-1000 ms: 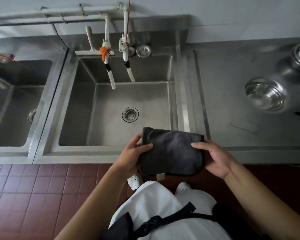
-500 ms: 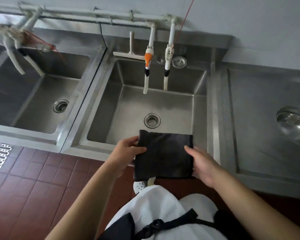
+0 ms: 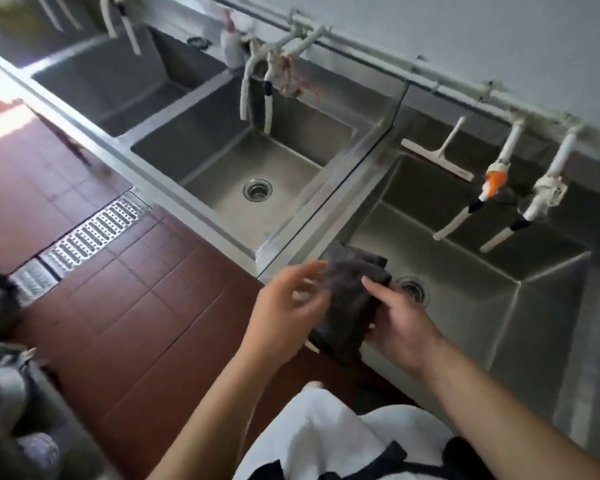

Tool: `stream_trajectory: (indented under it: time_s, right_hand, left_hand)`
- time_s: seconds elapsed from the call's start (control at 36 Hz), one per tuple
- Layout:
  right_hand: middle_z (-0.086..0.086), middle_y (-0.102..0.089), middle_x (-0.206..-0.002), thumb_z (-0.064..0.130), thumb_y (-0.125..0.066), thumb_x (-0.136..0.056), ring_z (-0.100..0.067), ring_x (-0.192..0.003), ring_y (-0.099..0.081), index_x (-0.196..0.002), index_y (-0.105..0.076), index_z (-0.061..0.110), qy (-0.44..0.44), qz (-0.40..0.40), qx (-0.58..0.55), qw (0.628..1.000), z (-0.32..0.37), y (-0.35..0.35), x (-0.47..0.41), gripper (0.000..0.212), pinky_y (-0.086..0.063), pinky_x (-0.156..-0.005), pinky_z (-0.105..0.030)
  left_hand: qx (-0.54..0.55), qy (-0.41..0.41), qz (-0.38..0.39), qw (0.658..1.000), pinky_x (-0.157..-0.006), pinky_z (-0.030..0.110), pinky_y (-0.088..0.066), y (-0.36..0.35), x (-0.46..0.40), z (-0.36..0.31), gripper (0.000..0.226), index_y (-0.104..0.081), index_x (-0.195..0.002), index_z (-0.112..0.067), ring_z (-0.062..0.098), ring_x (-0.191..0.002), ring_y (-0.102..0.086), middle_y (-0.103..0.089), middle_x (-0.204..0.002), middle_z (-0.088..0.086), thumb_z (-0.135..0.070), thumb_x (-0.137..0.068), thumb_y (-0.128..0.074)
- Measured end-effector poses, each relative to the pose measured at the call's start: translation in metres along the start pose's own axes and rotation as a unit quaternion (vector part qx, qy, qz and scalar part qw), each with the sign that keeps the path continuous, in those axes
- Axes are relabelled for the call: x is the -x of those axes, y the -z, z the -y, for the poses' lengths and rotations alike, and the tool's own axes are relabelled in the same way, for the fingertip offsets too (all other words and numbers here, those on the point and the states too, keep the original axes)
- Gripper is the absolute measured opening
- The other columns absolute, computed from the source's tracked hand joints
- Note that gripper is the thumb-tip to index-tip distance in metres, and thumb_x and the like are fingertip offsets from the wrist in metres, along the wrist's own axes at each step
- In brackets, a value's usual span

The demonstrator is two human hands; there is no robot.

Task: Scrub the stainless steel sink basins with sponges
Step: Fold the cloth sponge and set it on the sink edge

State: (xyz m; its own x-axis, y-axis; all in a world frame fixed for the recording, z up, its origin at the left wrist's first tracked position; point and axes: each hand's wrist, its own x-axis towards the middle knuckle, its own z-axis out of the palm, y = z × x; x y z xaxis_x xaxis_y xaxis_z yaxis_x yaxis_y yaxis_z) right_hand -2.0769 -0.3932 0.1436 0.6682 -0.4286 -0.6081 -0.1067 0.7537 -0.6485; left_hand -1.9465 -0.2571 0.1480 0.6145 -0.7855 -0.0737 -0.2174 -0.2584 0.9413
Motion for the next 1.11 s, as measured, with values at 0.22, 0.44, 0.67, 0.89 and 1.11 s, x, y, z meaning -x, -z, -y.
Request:
stream_trajectory:
  time_s: [0.22,0.44,0.67,0.89,1.11]
  right_hand:
    - [-0.017,-0.06,-0.137,0.019,-0.064,-0.089,-0.034,-0.128,-0.055,-0.137,-0.057,0.01,-0.044,0.225,0.102,0.968,0.03,-0.072,-0.052,0.049,-0.043,-0.107,-0.054]
    - [-0.019,-0.07,-0.113,0.002,-0.071,-0.076,-0.027,-0.101,-0.066,-0.128,-0.058,0.029,-0.05,0.341,0.383,0.857,0.057,-0.153,-0.128,0.06,-0.053,-0.085,-0.039]
    - [-0.009,-0.073,-0.101,0.001,-0.078,-0.078,-0.022,-0.1,-0.07,-0.107,-0.071,0.018,0.038,0.327,0.498,0.802,0.063,-0.252,-0.22,0.034,-0.056,-0.083,-0.024]
    - [-0.017,-0.071,-0.102,-0.004,-0.079,-0.075,-0.021,-0.093,-0.069,-0.103,-0.072,0.019,0.016,0.261,0.404,0.876,0.017,-0.326,-0.307,0.037,-0.055,-0.086,-0.035]
    - [-0.007,-0.073,-0.109,-0.006,-0.072,-0.082,-0.024,-0.1,-0.071,-0.113,-0.071,0.022,0.003,0.314,0.406,0.858,0.004,-0.457,-0.375,0.042,-0.06,-0.083,-0.039]
  left_hand:
    - [0.265,0.107,0.003,0.958,-0.082,0.037,-0.059,0.094,0.018,0.05,0.052,-0.064,-0.127,-0.02,0.032,-0.109,-0.068,-0.07,-0.117,0.016,-0.008,-0.079,-0.081]
    - [0.202,0.084,-0.087,0.972,-0.071,0.036,-0.06,0.169,0.014,0.058,0.038,-0.073,-0.11,-0.013,0.021,-0.09,-0.068,-0.071,-0.099,0.015,0.005,-0.077,-0.075]
    - [0.166,0.105,-0.155,0.968,-0.072,0.022,-0.055,0.268,-0.054,0.091,0.041,-0.072,-0.113,-0.021,0.008,-0.092,-0.068,-0.072,-0.099,-0.003,-0.016,-0.073,-0.079]
    - [0.208,0.23,-0.146,0.94,-0.076,0.032,-0.057,0.365,-0.122,0.123,0.067,-0.061,-0.131,-0.033,0.02,-0.096,-0.069,-0.071,-0.104,0.003,-0.026,-0.069,-0.087]
    - [0.299,0.2,-0.287,0.888,-0.083,0.037,-0.055,0.448,-0.119,0.176,0.059,-0.064,-0.123,-0.019,0.025,-0.103,-0.068,-0.071,-0.113,0.012,-0.015,-0.068,-0.086]
